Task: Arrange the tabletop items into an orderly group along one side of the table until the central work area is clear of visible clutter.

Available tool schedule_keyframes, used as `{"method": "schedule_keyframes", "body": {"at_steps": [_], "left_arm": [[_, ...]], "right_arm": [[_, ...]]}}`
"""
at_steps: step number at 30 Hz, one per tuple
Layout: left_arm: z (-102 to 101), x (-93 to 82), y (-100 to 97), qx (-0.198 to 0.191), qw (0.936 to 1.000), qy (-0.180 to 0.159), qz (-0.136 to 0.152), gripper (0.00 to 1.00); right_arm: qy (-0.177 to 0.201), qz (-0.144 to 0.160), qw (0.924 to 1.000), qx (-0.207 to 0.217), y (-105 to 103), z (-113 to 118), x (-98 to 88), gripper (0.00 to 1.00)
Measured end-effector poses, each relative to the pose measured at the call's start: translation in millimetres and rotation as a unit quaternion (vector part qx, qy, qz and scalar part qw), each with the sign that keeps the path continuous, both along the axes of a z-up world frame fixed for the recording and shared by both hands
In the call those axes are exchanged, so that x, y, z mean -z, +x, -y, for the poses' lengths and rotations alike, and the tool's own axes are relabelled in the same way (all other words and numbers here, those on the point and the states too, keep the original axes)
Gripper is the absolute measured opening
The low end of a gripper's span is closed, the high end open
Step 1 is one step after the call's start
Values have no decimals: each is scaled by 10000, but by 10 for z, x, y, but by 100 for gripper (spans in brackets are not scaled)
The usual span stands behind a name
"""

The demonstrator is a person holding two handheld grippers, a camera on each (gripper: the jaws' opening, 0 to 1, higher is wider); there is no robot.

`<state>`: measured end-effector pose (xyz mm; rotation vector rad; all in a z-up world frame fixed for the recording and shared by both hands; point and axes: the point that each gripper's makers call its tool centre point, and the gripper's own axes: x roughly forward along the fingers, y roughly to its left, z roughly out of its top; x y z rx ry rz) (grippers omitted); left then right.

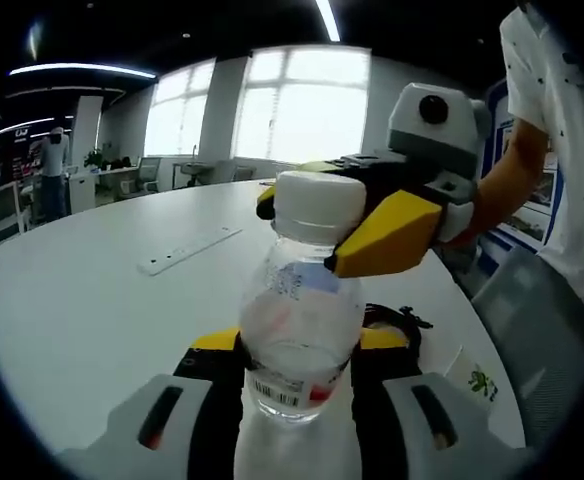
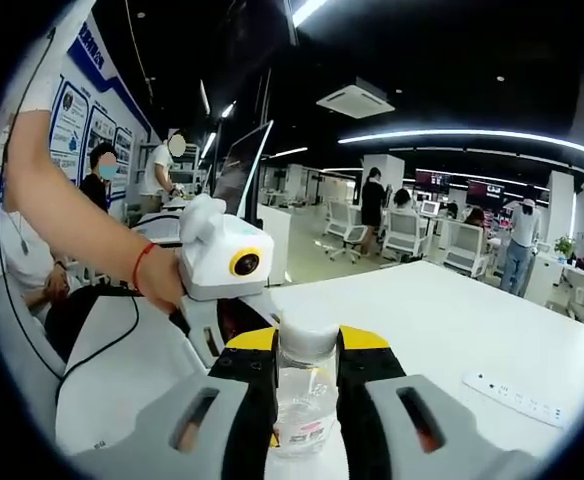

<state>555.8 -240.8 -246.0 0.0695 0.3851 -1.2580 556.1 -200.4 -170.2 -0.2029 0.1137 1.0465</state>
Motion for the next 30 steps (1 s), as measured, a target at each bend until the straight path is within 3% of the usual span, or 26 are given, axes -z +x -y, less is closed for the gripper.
{"method": "schedule_keyframes", "body": {"at_steps": [30], "left_arm": [[27,42,-12,-37,9999,-17,-147,45]], "right_arm": [[-29,-231,9997,37,-50,35,52,21]]}}
